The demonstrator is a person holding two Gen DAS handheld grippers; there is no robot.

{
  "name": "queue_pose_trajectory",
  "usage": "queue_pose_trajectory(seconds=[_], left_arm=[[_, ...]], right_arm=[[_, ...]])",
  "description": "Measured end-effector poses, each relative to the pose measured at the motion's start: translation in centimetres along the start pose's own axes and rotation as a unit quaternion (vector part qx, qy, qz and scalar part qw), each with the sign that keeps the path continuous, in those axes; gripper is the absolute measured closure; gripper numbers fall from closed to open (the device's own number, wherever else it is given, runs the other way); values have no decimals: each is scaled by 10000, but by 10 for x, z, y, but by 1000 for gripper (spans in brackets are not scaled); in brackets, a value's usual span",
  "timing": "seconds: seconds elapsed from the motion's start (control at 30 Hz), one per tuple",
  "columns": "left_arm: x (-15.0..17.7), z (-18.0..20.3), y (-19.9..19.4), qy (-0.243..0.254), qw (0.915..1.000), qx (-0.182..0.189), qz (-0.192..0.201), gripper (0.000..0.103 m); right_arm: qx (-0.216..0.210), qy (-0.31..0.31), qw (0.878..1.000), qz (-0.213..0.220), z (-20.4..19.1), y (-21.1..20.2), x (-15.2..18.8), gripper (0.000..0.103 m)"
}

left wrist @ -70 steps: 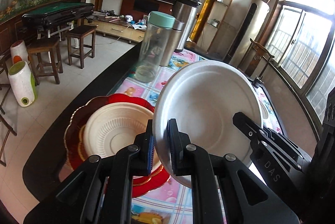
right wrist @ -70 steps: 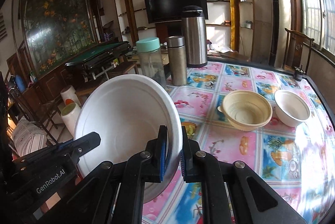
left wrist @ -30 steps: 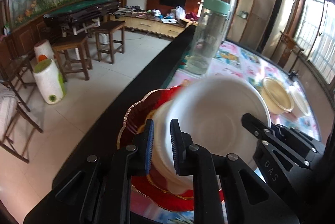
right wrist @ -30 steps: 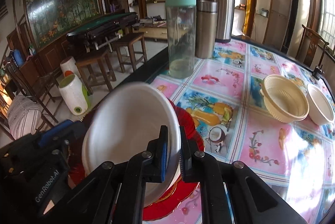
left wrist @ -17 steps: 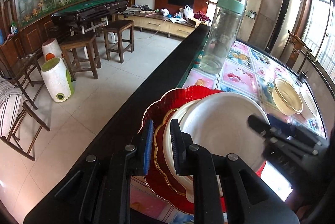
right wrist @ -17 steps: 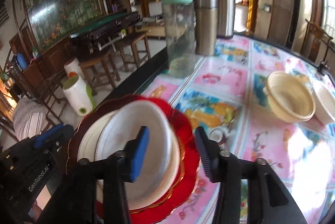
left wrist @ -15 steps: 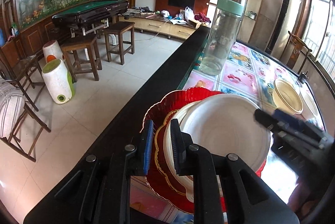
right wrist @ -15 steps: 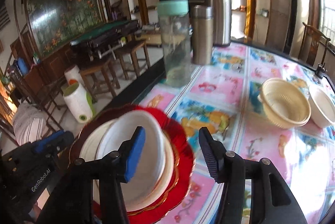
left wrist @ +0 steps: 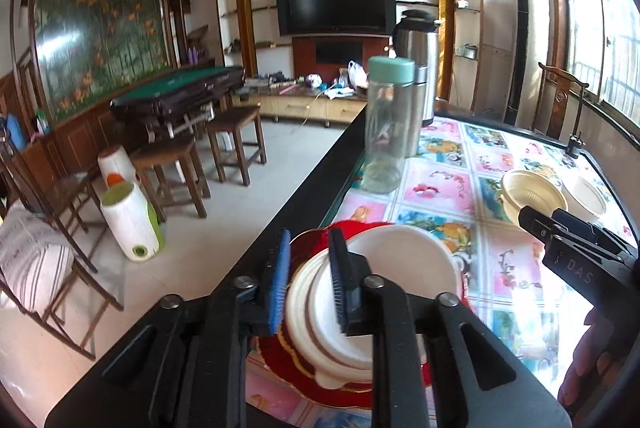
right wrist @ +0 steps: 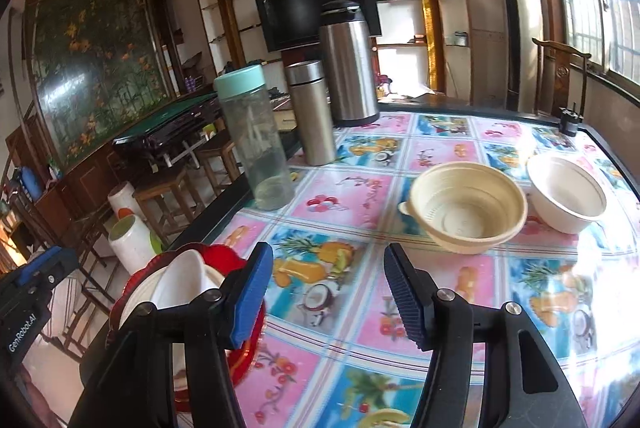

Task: Organize plates and bowls
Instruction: 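Open both grippers to release the white bowl and raise them, then move both open grippers over to the rim of the beige ridged bowl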

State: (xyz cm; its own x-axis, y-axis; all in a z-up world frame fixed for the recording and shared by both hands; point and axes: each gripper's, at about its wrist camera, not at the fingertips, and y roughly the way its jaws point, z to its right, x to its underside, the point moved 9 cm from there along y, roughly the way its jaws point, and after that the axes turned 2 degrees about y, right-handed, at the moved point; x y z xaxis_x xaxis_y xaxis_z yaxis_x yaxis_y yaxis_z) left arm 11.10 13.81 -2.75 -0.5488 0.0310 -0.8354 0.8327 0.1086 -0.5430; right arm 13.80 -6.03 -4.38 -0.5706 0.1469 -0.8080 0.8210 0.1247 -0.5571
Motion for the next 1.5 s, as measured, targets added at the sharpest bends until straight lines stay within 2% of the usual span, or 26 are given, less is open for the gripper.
queue_pose_trajectory(seconds=[0.03,0.1,0.17,0.23,0.3,0.5,0.87,1.27,1.5], left_arm=[[-3,5,-4,40,10000,-12,69,74],[-8,13,-10,104,9997,-74,205,47],[-14,22,-18,178,9990,-144,383,35],[-18,30,-23,232,9984,-146,487,32],[-21,41,-28,284,9981,-107,542,23],[-27,78,-37,502,9967,51,638,22],[-39,159,-46,855,9922,593,682,22],[-54,227,-30,1166,9875,840,653,22],[-64,251,-8,1264,9863,884,585,22]], right_arm=[[11,30,10000,29,5,-4,-1,41],[50,93,9999,95,15,-11,-3,37],[92,139,9997,184,27,-19,-6,36],[152,155,9994,260,37,-27,-9,32],[216,167,9990,353,47,-34,-11,27],[483,282,9957,733,86,-64,-22,19],[976,515,9902,859,159,-88,-32,16],[1270,882,9842,868,231,-82,-53,16],[1255,1035,9834,804,244,-64,-65,16]])
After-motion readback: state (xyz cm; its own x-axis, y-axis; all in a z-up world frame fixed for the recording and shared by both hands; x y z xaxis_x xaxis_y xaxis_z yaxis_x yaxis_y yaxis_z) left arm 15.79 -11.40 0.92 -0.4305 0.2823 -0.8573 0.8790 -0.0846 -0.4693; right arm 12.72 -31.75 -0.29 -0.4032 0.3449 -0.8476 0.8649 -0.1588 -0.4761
